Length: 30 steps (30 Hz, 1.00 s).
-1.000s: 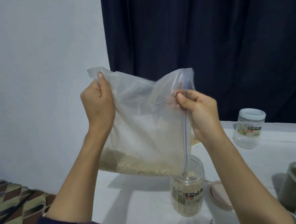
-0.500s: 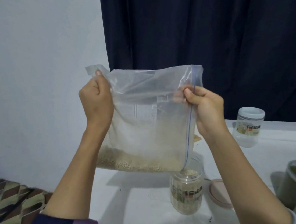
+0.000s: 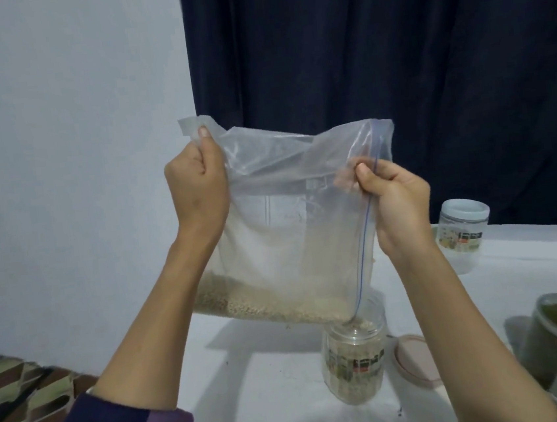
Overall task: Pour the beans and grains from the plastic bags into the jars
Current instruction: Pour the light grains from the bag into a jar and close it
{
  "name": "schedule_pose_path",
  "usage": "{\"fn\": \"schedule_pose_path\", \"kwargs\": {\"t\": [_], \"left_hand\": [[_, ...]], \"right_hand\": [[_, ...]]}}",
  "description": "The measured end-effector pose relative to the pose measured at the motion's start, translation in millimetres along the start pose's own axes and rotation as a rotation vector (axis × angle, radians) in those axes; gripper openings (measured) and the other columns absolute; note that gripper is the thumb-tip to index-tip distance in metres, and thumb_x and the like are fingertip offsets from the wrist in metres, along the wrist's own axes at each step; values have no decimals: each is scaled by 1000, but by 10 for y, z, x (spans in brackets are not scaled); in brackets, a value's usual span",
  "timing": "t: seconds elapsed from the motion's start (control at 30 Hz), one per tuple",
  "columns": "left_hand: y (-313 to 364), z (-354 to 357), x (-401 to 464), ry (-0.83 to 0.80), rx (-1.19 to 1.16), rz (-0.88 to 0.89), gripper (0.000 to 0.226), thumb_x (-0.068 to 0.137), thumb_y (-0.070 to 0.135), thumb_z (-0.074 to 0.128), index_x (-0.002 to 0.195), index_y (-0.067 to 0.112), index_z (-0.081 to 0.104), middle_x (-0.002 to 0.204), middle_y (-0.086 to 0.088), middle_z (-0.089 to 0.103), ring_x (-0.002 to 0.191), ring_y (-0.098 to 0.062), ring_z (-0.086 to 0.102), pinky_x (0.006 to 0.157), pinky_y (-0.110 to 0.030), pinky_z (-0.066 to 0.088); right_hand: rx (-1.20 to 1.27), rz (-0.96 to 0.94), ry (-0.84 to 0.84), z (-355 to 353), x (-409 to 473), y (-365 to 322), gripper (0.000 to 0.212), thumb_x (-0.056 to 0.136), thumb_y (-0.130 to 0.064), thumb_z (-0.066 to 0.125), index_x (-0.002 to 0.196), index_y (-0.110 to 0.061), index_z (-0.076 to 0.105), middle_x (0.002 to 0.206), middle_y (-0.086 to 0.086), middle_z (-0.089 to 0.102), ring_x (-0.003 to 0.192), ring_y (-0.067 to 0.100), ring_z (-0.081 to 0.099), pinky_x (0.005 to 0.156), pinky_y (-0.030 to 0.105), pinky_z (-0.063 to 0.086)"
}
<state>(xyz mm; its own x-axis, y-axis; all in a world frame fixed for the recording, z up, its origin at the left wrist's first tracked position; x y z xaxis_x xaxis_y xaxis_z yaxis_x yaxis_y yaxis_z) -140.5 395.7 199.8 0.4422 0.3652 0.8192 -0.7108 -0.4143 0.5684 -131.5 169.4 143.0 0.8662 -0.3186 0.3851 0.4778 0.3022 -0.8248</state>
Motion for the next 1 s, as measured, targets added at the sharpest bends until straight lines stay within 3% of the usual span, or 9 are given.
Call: {"fn": "schedule_pose_path", "kwargs": {"t": [0.17,0.3,0.47,0.6,0.77,0.9,1.0], "left_hand": [[-7,37,23,-10,-5,13,54,102,14,37,51,22,21,33,16,29,36,-3,28,41,-12,21],[-34,29,8,-2,3,-3,54,102,15,37,52,21,20,33,15,28,36,-3,26,41,-13,20],[-13,22,10,17,7,10,54,102,13,37,51,22,21,34,16,31,36,-2,28,41,-11,21],[1,4,23,34,9,17,53,102,13,37,53,23,20,34,16,28,37,-2,26,41,-12,20],[-30,-39,18,40,19,20,52,102,14,38,54,22,21,37,15,27,38,-2,26,42,-11,21],[-58,-85,18,58,27,26,51,102,14,38,54,22,22,44,15,26,39,-2,26,43,-12,21],[-65,-109,19,72,29,31,51,102,14,39,54,21,23,47,10,26,39,-2,25,43,-12,21]], "right_hand": [[-1,12,7,-17,-7,42,15,90,-1,61,87,-11,72,79,1,73,82,13,69,85,29,55],[-45,24,-24,-2,-4,35,15,90,-2,61,88,-12,73,77,-3,73,80,10,69,79,24,53],[-42,13,20,11,42,46,16,92,-2,58,87,-11,71,72,-5,73,79,9,68,85,28,54],[-37,64,-78,84,55,87,15,92,-1,58,89,-8,71,73,-3,72,73,9,70,77,26,55],[-64,42,-82,111,111,81,19,92,-2,58,86,-13,72,78,2,69,76,11,67,85,29,55],[-5,59,-14,74,140,138,19,92,-1,58,84,-11,71,76,1,71,75,13,68,81,30,56],[-25,67,-72,122,128,168,19,93,-1,57,85,-11,71,77,0,71,74,11,69,81,29,55]]}}
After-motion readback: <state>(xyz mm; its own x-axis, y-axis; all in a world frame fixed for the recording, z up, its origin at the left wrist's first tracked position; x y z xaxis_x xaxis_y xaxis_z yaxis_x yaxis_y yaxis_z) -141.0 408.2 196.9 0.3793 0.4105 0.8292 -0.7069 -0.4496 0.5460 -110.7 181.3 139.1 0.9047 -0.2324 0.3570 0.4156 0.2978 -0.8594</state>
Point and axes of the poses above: each hand's wrist, its own x-axis towards the middle knuckle, its own z-axis out of the palm, y = z × x, the point moved 5 cm from there along x, towards the middle knuckle
